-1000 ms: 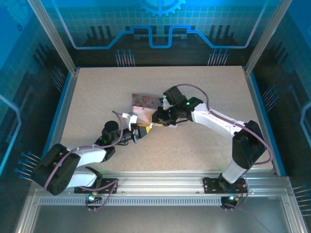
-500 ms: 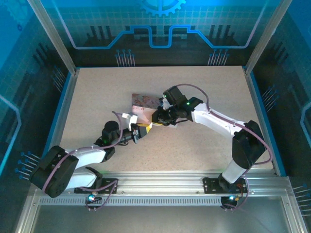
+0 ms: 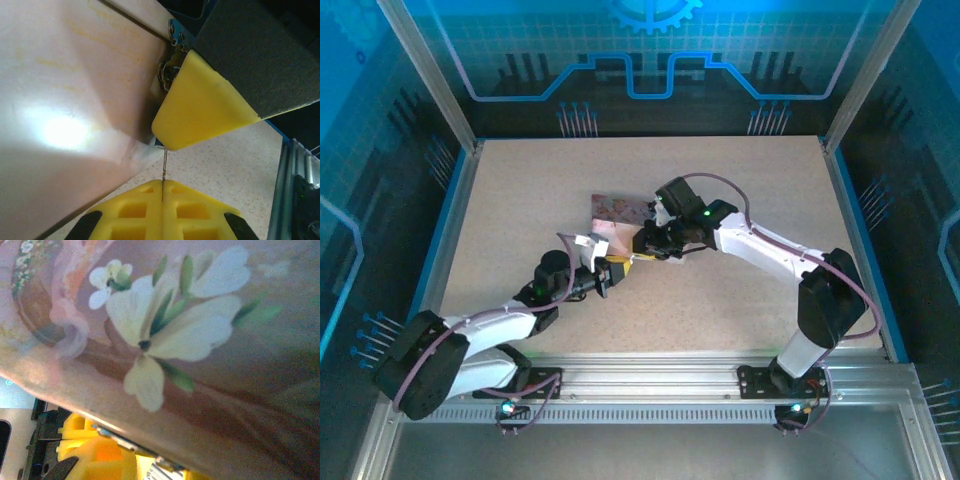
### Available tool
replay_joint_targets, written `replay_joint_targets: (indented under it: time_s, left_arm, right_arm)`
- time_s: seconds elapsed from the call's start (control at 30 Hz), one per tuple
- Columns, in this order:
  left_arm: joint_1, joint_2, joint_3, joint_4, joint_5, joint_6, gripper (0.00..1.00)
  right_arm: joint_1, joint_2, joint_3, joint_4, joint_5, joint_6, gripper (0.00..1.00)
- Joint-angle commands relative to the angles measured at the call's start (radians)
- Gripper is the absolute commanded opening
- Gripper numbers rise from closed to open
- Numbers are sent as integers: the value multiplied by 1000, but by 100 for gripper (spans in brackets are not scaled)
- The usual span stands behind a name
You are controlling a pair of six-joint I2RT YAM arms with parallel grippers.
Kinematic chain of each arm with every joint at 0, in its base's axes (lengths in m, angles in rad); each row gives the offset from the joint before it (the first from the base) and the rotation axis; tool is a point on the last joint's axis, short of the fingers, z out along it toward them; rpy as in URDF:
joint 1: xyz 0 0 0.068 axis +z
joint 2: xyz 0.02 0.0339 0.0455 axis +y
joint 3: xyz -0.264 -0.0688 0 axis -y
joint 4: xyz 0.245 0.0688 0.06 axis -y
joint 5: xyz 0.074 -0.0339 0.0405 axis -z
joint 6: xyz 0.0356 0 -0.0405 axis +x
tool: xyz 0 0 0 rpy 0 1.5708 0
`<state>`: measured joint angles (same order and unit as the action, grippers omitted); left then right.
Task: Unlock the padlock with the key
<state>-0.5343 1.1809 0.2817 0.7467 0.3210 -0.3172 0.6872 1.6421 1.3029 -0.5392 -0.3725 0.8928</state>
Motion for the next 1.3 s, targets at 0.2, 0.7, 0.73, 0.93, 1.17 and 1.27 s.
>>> replay_joint_targets:
  time_s: [0.2, 0.7, 0.73, 0.93, 1.17, 1.27]
  left_arm:
    - [-9, -39, 33, -2, -49, 34, 0]
    - [-9, -104, 77, -107, -21, -13, 0]
    - [-9, -98, 74, -105, -25, -12, 0]
    - [-30, -59, 49, -31, -81, -36, 0]
    - [-67, 13, -3, 200, -165, -103, 0]
    - [-100, 27, -8, 209, -217, -75, 0]
  right_arm:
    - [29, -2, 86, -11, -31, -49, 0]
    - [43, 11, 93, -76, 34, -87, 0]
    - [44, 12, 92, -68, 22, -84, 0]
    - [44, 11, 104, -80, 37, -83, 0]
    - [46, 14, 62, -16, 14, -39, 0]
    - [42, 10, 53, 1, -3, -28, 0]
